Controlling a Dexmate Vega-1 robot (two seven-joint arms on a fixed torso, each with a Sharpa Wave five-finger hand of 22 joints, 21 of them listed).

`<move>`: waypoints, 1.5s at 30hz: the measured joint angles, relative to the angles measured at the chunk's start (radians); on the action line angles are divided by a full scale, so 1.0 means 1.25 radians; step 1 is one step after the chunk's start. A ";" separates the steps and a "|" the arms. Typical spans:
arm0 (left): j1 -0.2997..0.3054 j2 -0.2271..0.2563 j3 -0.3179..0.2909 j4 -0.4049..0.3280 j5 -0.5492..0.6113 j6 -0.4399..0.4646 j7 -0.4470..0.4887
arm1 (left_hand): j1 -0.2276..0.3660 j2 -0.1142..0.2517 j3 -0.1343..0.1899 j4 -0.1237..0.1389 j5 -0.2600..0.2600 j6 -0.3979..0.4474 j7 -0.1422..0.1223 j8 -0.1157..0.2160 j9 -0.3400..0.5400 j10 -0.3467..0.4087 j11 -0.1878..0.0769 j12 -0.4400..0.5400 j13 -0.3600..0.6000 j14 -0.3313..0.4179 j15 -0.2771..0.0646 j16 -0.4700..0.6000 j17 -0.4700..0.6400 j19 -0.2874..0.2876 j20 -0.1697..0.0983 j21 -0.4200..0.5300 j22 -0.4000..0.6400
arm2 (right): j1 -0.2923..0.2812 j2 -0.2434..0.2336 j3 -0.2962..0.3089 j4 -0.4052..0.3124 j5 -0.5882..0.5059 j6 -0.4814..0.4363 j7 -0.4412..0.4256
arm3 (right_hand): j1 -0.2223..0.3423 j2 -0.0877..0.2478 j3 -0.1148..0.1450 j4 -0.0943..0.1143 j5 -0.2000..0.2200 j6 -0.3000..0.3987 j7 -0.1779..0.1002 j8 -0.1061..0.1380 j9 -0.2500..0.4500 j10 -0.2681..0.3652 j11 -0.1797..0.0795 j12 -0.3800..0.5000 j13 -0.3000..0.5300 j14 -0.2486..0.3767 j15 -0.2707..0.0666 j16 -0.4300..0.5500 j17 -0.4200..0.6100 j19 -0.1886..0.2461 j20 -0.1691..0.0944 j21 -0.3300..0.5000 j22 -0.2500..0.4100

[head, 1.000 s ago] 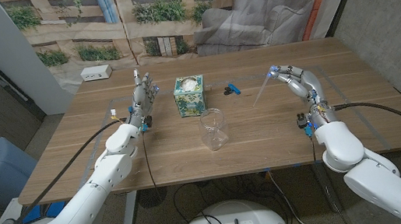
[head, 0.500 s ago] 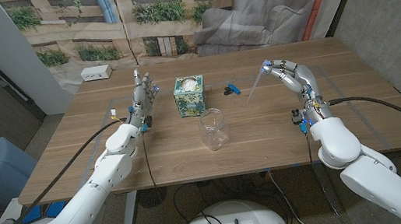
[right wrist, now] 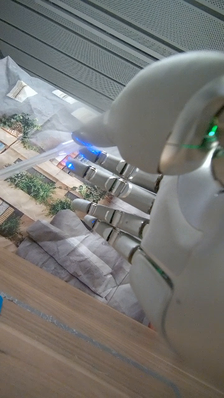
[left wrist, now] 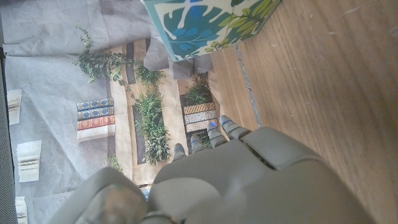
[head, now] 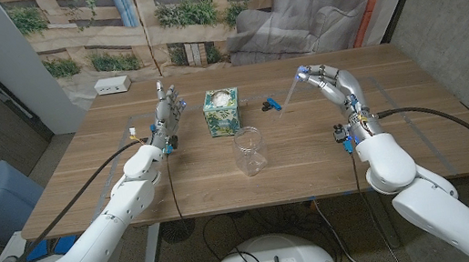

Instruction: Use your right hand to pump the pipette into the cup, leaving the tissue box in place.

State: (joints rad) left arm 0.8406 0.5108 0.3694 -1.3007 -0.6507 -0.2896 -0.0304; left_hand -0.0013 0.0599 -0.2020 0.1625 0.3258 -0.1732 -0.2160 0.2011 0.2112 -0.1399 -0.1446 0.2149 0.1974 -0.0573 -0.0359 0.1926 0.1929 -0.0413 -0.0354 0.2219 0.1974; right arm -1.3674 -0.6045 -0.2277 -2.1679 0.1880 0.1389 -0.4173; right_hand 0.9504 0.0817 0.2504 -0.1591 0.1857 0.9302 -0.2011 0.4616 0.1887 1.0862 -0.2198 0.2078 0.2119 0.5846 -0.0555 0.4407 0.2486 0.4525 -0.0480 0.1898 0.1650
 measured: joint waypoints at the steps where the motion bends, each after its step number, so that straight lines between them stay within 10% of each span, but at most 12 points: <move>1: 0.000 0.000 0.000 0.000 0.000 0.000 0.000 | 0.000 0.000 0.000 0.000 0.000 0.000 0.000 0.000 0.000 0.000 0.000 0.000 0.000 0.000 0.000 0.000 0.000 0.000 0.000 0.000 0.000 | 0.002 -0.001 -0.003 -0.001 -0.001 -0.001 0.002 | 0.000 0.000 0.000 0.000 0.000 -0.001 0.001 0.000 0.000 0.000 0.000 0.000 0.000 0.000 0.000 0.000 0.000 0.000 0.000 0.000 0.000; 45: 0.000 0.000 0.000 0.000 0.000 0.001 0.000 | 0.000 0.000 0.000 0.000 0.000 0.000 0.000 0.000 0.000 0.000 0.000 0.000 0.000 0.000 0.000 0.000 0.000 0.000 0.000 0.000 0.000 | 0.087 0.033 -0.149 0.038 -0.124 -0.002 0.004 | 0.012 -0.004 -0.002 -0.002 0.000 -0.001 0.001 -0.006 0.000 -0.003 0.003 0.000 0.000 0.000 0.000 0.009 0.000 0.000 0.000 0.000 0.000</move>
State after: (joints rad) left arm 0.8407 0.5114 0.3690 -1.3012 -0.6511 -0.2887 -0.0309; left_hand -0.0013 0.0599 -0.2021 0.1625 0.3258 -0.1732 -0.2161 0.2011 0.2112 -0.1399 -0.1446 0.2149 0.1974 -0.0573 -0.0359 0.1926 0.1928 -0.0413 -0.0354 0.2219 0.1974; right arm -1.2589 -0.5637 -0.4136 -2.1208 0.0334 0.1368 -0.4123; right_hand 0.9658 0.0771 0.2480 -0.1616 0.1857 0.9286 -0.1997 0.4540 0.1883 1.0826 -0.2161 0.2079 0.2116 0.5846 -0.0554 0.4519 0.2486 0.4525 -0.0480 0.1898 0.1650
